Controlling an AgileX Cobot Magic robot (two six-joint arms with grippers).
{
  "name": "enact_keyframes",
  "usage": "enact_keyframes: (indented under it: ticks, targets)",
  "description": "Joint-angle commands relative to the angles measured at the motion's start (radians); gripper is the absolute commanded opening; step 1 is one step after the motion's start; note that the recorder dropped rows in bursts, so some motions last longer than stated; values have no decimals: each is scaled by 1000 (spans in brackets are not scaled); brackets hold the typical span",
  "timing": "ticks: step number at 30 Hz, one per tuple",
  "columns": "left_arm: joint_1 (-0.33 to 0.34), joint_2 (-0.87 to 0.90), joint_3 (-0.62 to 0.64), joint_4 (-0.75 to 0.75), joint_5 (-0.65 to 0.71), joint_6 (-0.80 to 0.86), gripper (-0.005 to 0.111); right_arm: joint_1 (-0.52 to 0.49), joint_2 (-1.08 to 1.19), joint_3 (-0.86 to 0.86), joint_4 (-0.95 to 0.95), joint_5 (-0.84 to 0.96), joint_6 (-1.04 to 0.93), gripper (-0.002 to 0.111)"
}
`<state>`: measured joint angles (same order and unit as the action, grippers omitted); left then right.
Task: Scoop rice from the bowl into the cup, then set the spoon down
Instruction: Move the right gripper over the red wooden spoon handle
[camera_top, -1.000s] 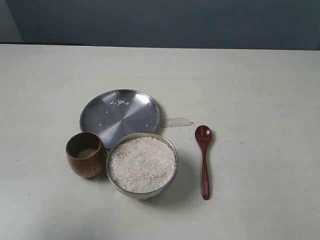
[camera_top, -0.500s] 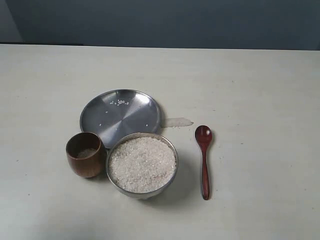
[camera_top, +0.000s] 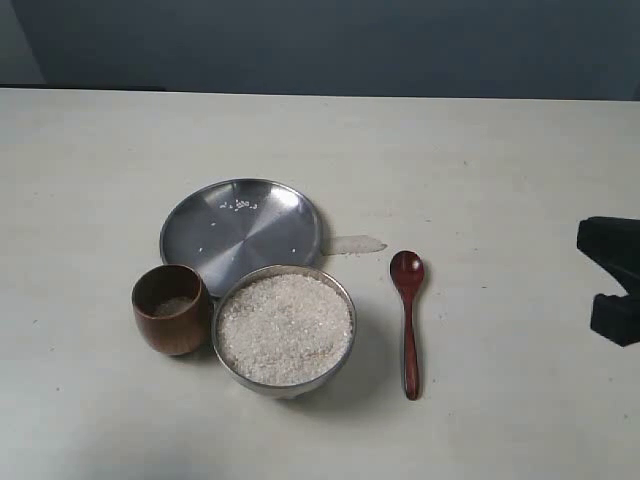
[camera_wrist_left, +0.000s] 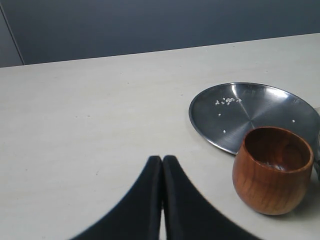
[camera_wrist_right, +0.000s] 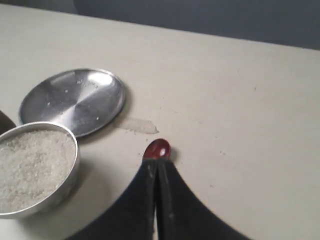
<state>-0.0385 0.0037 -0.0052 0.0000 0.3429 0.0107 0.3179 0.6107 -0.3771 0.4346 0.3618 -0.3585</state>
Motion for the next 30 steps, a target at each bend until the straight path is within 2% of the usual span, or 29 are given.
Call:
enact_keyframes:
  ticks: [1,10,15,21,25,30]
  targets:
    - [-3,-4,5,6,-12,-2,0,4,133,-75,-6,60,-9,-1]
    - [-3,-4,5,6,-12,-2,0,17,415,-110,73,34,-25,-1]
    - [-3,-4,5,6,-12,-2,0,136,554,-136,128,16,-96,-1]
    - [-3,-4,5,6,-12,-2,0,280,691,-167,124,-80,-34,-1]
    - [-3,-4,5,6,-12,-2,0,301,773,-167,92,-143,66,-1]
    - [-3,-4,5,6,-12,-2,0,301,837,-167,84,-158,67,-1]
